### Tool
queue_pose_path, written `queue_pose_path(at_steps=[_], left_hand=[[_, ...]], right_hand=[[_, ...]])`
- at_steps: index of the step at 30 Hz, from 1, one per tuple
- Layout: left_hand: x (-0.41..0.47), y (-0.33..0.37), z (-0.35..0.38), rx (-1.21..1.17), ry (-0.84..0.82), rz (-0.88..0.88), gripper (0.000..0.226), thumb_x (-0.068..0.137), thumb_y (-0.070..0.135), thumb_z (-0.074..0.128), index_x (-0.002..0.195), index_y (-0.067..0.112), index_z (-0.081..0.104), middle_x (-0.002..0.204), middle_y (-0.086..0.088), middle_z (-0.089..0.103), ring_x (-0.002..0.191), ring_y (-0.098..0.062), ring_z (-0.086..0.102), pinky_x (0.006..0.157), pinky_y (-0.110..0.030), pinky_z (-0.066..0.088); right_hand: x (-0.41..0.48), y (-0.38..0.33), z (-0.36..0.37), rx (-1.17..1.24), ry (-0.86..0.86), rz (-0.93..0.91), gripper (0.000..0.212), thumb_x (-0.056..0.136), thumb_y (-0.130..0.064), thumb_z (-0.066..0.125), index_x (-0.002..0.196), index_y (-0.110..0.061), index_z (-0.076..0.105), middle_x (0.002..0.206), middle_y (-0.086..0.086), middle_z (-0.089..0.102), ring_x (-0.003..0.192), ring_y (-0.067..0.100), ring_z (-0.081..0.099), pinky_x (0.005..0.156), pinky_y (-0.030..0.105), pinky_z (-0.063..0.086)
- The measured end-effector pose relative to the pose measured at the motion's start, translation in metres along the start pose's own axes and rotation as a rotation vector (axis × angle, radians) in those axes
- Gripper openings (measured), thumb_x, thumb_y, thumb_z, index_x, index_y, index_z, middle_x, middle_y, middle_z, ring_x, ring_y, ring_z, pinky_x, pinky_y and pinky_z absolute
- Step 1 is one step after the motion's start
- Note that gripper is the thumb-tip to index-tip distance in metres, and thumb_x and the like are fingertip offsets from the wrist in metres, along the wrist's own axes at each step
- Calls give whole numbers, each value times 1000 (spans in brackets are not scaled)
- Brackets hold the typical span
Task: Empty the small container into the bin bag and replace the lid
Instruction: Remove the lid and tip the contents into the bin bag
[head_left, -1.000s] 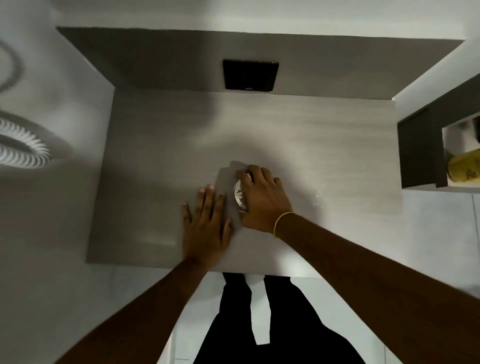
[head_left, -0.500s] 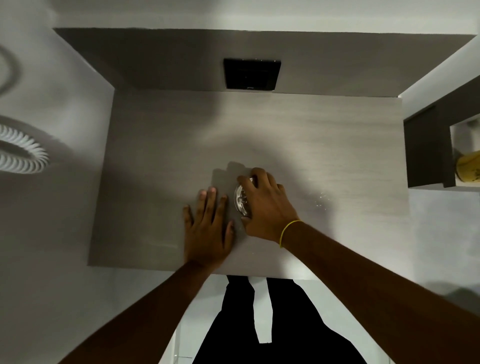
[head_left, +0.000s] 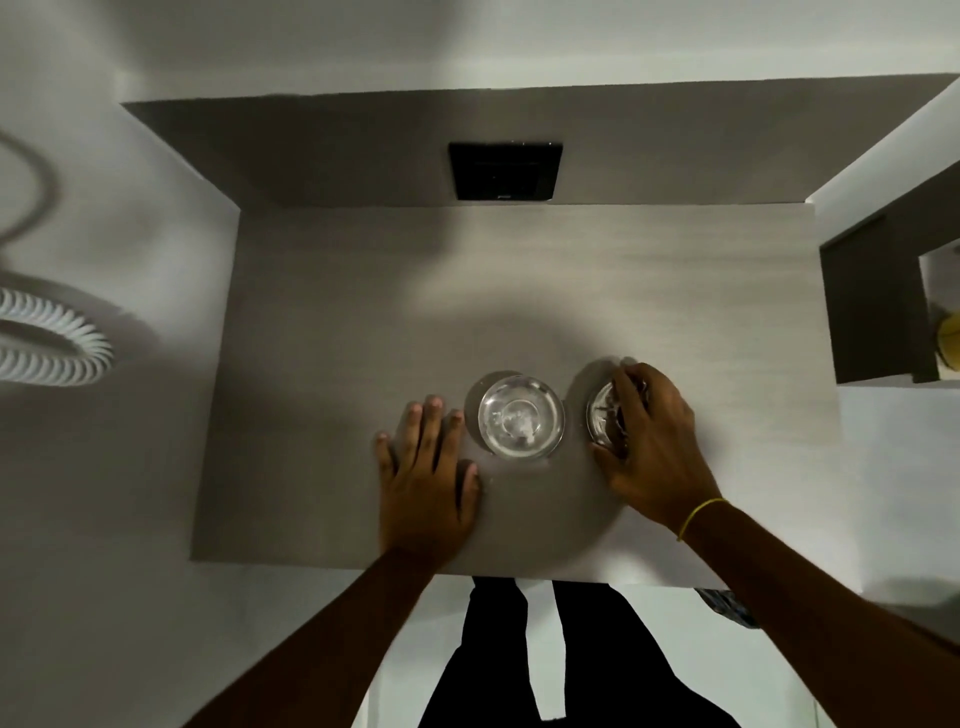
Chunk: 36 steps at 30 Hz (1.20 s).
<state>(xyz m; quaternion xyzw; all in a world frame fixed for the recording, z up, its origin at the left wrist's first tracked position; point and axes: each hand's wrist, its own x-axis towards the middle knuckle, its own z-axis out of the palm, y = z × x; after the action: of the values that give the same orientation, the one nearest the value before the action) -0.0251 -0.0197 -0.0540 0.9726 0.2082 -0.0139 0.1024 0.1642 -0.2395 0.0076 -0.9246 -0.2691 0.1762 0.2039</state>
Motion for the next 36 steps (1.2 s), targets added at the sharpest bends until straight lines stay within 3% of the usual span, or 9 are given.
queue_pose_path(at_steps=[4,10,13,16,21,25,30,33,36], left_hand=[[-1,-1,2,-11,2,-5,67,104,45,41,164,15,36,177,-13,26,166,-32,15,125,-71,19],[-1,-2,4,-21,27,5,66,104,45,40,164,16,37,176,-13,28,166,-32,16,126,-69,17],[-1,-2,2,-37,12,-2,67,103,46,41,163,16,39,176,-12,28,166,-31,15,126,-69,18],[-1,-1,-3,-70,-7,-11,68,100,46,44,160,14,43,176,-12,29,165,-31,17,125,-69,19],[16,-2,-19,-125,-6,-11,60,97,34,47,151,9,53,172,-12,37,164,-30,21,127,-71,16],[55,16,-43,-139,35,68,61,97,28,50,155,11,48,174,-9,34,166,-26,15,128,-67,14],[117,98,-55,-179,57,278,59,102,33,48,159,17,45,175,-6,34,165,-23,18,130,-62,18],[138,171,-50,-169,9,409,60,102,35,42,159,16,45,174,-7,35,165,-25,20,129,-63,22],[139,259,-35,-200,-81,572,65,96,34,41,158,17,44,173,-8,37,164,-28,22,129,-63,23]], right_hand=[[-3,8,10,-32,25,-46,88,83,-44,67,156,-1,41,155,23,43,145,43,42,119,56,35],[-3,-2,14,-55,119,-30,75,87,-48,66,151,-13,48,159,13,44,151,37,38,119,57,30],[6,-26,19,30,91,-82,51,93,-36,62,140,-15,56,140,12,56,120,37,62,96,49,51],[25,-53,22,63,-71,-76,52,89,-16,66,140,-11,56,129,15,58,93,45,71,75,47,59],[53,-63,16,131,-193,24,56,75,0,69,130,-8,64,127,17,61,105,46,67,87,47,57],[52,-42,-7,367,-40,135,53,77,3,62,127,-11,69,121,16,75,114,39,69,97,37,55],[28,21,-54,546,150,278,50,74,-1,67,119,-24,73,100,5,82,95,30,76,87,38,62],[-2,65,-84,702,285,341,56,71,-1,68,112,-37,76,87,-11,80,71,15,75,62,37,66],[-43,127,-106,760,441,494,55,75,3,73,113,-36,76,86,-3,78,66,18,73,56,35,64]])
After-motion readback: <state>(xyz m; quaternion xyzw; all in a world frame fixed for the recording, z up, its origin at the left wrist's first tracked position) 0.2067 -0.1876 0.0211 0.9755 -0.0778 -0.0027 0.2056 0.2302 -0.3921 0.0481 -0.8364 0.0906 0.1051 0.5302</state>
